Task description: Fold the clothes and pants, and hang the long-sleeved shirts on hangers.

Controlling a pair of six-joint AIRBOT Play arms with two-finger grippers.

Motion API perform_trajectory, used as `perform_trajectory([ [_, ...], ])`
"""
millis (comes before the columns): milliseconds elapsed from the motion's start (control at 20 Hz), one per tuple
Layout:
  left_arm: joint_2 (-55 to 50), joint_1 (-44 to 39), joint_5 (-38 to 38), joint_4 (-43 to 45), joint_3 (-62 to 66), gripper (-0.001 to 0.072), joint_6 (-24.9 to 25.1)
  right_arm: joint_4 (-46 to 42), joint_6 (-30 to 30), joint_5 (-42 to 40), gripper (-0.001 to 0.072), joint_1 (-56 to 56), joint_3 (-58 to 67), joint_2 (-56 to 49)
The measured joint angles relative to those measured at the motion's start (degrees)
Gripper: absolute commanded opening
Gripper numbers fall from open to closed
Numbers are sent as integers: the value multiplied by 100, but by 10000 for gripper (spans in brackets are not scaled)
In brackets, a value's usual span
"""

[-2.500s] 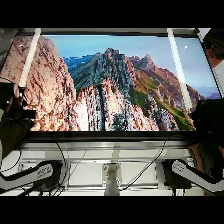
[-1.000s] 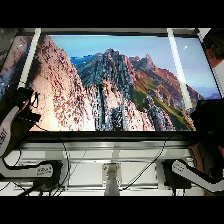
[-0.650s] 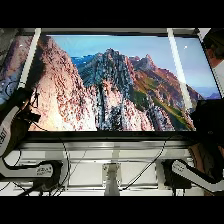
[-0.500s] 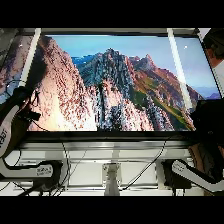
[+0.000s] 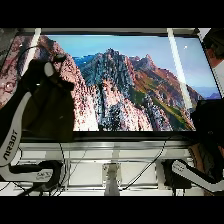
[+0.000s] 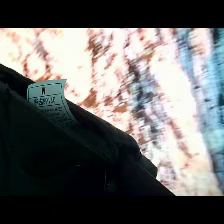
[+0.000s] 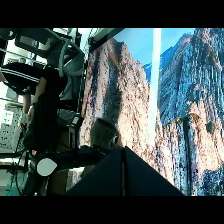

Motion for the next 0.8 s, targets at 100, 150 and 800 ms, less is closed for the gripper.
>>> perform_trajectory([
  [100,-48,-577,195,-223,197,21,0,0,0,0,31,0,0,0],
  [150,-96,-826,262,-299,254,21,0,0,0,0,31,0,0,0],
  [800,-813,-2645,3812,-3467,428,23,339,-588,0,-2,31,0,0,0],
])
